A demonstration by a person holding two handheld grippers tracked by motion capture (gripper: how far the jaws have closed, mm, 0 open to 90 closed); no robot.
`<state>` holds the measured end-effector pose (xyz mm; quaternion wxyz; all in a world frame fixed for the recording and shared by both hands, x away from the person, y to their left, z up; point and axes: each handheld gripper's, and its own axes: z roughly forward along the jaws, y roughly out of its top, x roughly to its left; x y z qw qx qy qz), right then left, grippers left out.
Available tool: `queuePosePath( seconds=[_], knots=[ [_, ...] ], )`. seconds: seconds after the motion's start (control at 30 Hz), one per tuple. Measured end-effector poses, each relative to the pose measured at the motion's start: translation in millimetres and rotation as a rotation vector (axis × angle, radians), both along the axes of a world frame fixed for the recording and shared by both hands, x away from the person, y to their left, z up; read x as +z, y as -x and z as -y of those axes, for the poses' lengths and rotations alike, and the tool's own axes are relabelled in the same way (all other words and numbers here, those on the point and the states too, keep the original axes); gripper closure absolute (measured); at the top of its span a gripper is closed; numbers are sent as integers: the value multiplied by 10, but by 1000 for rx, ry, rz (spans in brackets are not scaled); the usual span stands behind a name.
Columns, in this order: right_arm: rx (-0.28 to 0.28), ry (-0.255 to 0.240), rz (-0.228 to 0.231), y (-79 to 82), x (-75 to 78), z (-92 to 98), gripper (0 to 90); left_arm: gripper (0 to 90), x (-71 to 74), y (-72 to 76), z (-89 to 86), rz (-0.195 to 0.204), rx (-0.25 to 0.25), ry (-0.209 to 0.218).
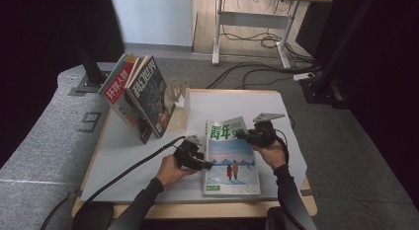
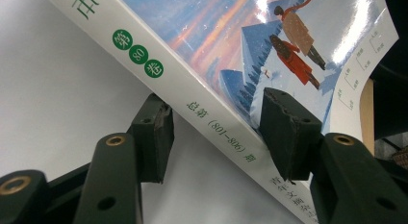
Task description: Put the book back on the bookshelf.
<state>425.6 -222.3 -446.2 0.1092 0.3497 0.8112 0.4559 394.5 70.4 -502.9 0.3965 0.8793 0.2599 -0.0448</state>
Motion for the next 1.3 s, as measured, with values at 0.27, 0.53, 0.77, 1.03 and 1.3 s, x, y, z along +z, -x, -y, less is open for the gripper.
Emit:
queuePosePath(
  seconds=[0.27,0.53,0.77,1.03,1.3],
  knots=[
    [-17,-13,-20,-22,-41,48,763,491,9,25,1,8,0,6],
    [-23,-9,-6,-18,8,42,802,502,30,35,-9,27,-6,17],
    [-25,-24,33,-12,141,28,802,528,114,31,-36,99,36,20],
    [-22,-61,110,21,398,-33,797,558,250,62,-77,290,102,3],
    [-16,-59,124,87,381,-14,793,570,218,121,-118,309,104,27]
  ],
)
